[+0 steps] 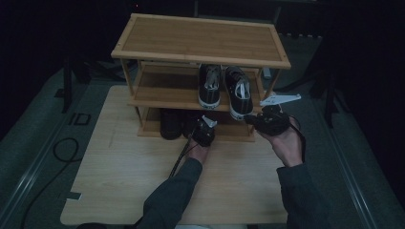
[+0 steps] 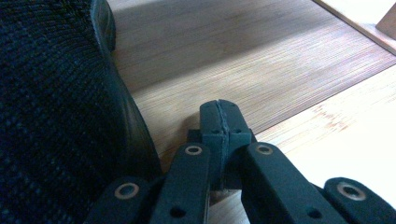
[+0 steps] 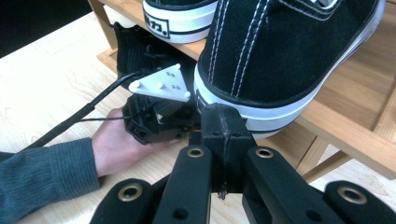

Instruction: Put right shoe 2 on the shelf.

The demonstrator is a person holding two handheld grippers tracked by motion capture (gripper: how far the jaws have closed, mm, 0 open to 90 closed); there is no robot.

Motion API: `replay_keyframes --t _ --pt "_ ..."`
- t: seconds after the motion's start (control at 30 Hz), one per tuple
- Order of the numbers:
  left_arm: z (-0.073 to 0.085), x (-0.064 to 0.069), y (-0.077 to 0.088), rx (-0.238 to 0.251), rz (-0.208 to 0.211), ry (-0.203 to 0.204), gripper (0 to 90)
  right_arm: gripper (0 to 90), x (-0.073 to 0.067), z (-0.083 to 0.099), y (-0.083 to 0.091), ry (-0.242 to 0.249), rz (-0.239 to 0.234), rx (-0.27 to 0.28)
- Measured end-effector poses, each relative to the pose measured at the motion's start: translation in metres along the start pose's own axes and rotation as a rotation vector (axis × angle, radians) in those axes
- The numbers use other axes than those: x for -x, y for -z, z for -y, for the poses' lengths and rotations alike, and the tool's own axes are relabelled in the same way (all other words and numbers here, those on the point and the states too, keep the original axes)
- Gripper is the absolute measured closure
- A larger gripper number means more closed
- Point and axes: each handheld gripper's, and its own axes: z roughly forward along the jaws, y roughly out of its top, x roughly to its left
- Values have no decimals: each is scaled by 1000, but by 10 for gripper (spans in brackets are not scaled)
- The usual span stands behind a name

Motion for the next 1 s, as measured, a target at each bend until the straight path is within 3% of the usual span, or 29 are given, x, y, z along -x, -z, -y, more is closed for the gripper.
replay_keyframes --t 0.17,0.7,1.0 --pt "0 0 0 -2 1 -1 900 900 5 -3 -4 -1 37 5" --pt "0 0 0 -2 -7 -2 900 900 -1 -18 -25 27 -25 6" --pt "0 1 1 -2 -13 7 900 900 -5 -22 -33 42 -33 -9"
